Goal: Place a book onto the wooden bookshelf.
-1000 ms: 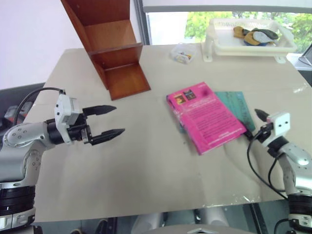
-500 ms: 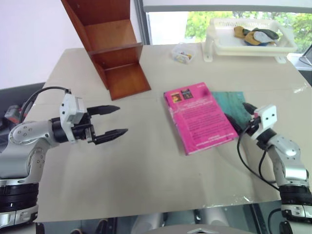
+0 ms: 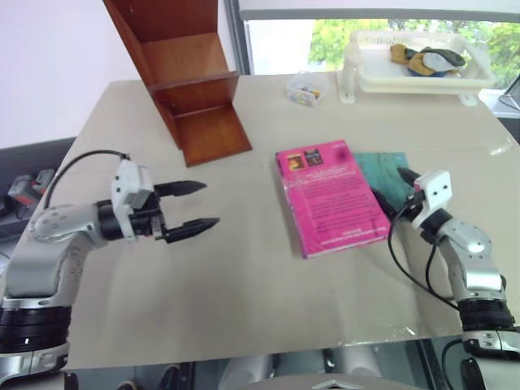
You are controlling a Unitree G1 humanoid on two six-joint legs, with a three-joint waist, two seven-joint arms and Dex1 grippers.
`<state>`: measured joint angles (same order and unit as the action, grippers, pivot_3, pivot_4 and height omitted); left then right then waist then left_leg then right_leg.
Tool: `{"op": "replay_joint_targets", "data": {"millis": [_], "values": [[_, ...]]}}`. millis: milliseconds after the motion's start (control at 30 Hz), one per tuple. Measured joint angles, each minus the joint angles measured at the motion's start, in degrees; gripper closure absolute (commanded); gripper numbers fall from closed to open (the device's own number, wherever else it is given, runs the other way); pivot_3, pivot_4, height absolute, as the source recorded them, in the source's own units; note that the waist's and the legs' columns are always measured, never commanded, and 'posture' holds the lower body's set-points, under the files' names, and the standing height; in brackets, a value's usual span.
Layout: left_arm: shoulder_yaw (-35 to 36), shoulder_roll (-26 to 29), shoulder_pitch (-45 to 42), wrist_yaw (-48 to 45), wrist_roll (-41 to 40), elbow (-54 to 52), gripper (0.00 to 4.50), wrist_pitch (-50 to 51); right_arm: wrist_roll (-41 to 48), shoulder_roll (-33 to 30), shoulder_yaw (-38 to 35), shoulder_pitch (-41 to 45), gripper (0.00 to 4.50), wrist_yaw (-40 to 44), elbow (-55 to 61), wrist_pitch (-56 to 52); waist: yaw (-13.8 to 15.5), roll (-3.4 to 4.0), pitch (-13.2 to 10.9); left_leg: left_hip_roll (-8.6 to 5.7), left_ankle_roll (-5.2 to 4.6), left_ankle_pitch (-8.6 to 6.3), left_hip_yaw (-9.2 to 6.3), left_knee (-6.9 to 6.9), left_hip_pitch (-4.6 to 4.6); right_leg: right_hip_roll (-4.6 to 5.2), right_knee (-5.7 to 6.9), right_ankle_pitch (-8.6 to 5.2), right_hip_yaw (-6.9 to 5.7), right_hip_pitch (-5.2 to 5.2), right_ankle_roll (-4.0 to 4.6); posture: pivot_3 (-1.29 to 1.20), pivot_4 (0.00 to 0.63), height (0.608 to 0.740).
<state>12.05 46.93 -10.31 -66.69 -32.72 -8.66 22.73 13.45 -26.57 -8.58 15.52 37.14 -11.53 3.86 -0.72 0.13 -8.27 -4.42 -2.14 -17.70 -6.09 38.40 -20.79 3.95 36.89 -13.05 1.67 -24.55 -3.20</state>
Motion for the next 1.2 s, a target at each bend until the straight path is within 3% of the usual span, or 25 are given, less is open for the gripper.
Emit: {"op": "replay_joint_targets", "data": {"millis": [267, 467, 600, 933, 1200], "values": [[-6.61, -10.72, -3.40, 10.19, -0.75, 1.08, 0.08, 10.58, 4.09, -9.70, -8.12, -6.70, 0.00, 3.41, 3.37, -1.56, 0.07, -0.03, 0.03, -0.01, -0.01, 0.00, -0.02, 0.02, -0.02, 0.01, 0.04, 0.00, 0.00, 0.00, 0.00, 0.00, 0.150, 0.740], [-7.95, -19.45, -10.85, 13.51, -6.93, 10.83, 0.08, 22.69, 15.19, -17.35, -17.74, -18.98, 0.00, 10.22, 16.03, -12.29, 0.07, -0.05, 0.04, 0.02, -0.01, 0.00, -0.03, 0.15, 0.14, -0.04, 0.14, 0.00, -0.02, 0.19, -0.01, 0.00, 0.150, 0.740], [-7.01, -23.97, -18.14, 15.63, -9.99, 22.14, 0.08, 30.69, 26.59, -18.16, -23.74, -23.73, 0.00, 11.15, 27.20, -22.73, -0.06, -0.14, 0.08, 0.04, -0.03, -0.01, -0.07, 0.25, 0.29, -0.09, 0.14, 0.00, -0.05, 0.42, -0.02, 0.00, 0.150, 0.740], [-2.32, -26.71, -37.80, 13.77, -12.22, 50.18, 0.08, 44.70, 37.48, -18.74, -28.54, -39.98, 0.00, 12.99, 44.91, -34.57, 1.42, -0.30, 0.06, -0.22, -0.04, -0.01, -0.45, 0.54, 0.07, -0.17, 0.05, 0.00, -0.37, 0.47, -0.07, 0.00, 0.150, 0.740], [-3.14, -27.96, -41.75, 7.52, -9.36, 58.21, 0.08, 46.63, 37.35, -15.63, -30.66, -47.54, 0.00, 15.69, 49.48, -33.40, 1.45, -0.32, 0.04, -0.23, -0.03, -0.01, -0.52, 0.60, 0.09, -0.13, 0.06, 0.01, -0.41, 0.53, -0.10, 0.00, 0.150, 0.740]]}}
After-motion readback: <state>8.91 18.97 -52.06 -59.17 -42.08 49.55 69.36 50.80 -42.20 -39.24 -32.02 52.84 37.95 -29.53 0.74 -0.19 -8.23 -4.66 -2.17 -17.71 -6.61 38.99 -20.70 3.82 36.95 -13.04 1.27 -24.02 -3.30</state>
